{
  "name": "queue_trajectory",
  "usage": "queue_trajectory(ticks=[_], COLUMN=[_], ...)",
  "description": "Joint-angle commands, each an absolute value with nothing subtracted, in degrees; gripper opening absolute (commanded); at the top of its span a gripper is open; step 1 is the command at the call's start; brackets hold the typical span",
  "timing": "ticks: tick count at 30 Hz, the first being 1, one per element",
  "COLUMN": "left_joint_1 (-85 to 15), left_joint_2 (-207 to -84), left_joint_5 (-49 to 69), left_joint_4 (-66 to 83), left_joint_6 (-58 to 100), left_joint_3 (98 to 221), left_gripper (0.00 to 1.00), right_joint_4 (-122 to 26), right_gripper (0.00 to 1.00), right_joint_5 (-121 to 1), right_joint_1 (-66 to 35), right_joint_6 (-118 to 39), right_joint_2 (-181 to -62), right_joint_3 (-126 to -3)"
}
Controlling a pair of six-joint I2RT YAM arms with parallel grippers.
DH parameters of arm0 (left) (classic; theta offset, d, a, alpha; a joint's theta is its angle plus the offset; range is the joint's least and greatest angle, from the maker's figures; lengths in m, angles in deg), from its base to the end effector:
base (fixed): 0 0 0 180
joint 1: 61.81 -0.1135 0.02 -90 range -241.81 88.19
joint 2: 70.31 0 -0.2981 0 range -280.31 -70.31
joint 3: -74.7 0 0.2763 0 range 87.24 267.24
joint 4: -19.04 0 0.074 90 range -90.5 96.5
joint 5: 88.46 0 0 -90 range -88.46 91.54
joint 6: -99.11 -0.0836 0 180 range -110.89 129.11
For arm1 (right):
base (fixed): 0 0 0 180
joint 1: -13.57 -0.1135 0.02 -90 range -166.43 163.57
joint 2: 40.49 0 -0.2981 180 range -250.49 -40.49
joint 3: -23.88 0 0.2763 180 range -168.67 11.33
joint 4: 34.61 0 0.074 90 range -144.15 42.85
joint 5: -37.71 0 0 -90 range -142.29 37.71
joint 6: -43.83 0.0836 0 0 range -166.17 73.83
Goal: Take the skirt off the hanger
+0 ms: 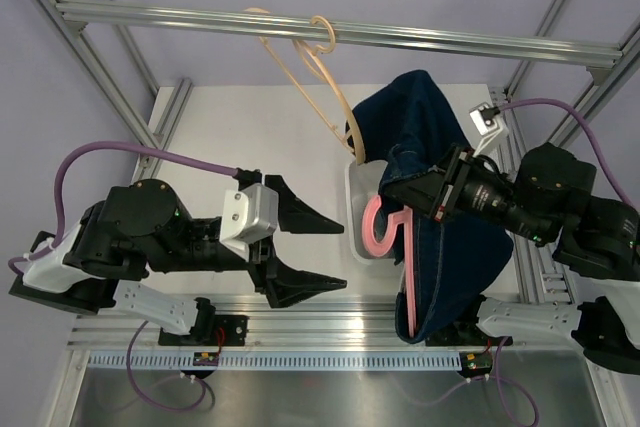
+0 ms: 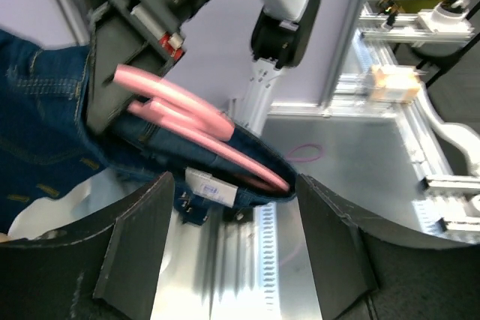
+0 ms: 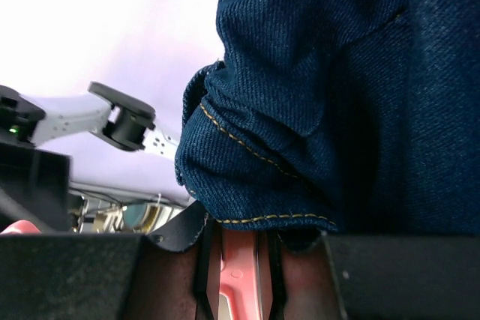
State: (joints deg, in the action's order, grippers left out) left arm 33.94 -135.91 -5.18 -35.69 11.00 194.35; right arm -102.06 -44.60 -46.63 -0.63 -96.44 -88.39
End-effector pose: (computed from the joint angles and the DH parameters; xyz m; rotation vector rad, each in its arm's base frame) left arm -0.0119 -0.2160 0.6068 1.1899 1.2491 -1.2143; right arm 0.0893 0.1335 0.5601 -0.1403 1.9260 1.1860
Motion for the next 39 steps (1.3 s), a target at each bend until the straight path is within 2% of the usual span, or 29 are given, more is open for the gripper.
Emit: queue_trajectory(ticks=[1,4,8,14,20,26,32,39], left_joint_1=[34.3,34.3,34.3,34.3,34.3,34.3,34.3,34.2], left_joint_2=[-134.3,-135.3,-138.2,-134.5,-131.8,-133.9,-135.3,-135.5], left_joint_5=[-2.4,-6.5,-22.8,-35.3,-46.0,-51.1,-53.2,-54.6], left_joint_4=[-27.0,-27.1,-34.9,-37.3,-39.0,-42.4,-42.5,-43.8], left_joint_6=[17.0,22.4,30.5,43.2,50.9,54.3,57.4,60.5], left_joint_3=[192.9,192.3,195.3,187.8,183.3,186.4,186.5,186.6], left_gripper=[0.70,0.69,0.68,0.56,0.49,0.46,0.46,0.43], right_joint_4=[-94.0,-93.4,-91.4,-91.2,-91.2,-90.6,-88.1,-87.6], right_gripper=[0.00,0.00,0.00,0.00,0.00,0.00,0.00,0.00], right_joint_5=[-48.6,-46.4,-45.1,-40.7,-39.8,-38.3,-38.2,-38.4], right_joint_1=[-46.5,-46.5,-46.5,-46.5,-46.5,-46.5,-46.5,-46.5], right_joint_6=[-0.8,-1.2,-1.0,-1.2,-1.8,-2.1,-2.6,-3.1], right_joint_2=[-97.9,-99.3,-100.3,-99.6,-100.8,-102.5,-103.5,-105.7], right_joint_3=[-87.8,-87.3,-86.4,-84.7,-84.6,-83.8,-82.1,-84.1])
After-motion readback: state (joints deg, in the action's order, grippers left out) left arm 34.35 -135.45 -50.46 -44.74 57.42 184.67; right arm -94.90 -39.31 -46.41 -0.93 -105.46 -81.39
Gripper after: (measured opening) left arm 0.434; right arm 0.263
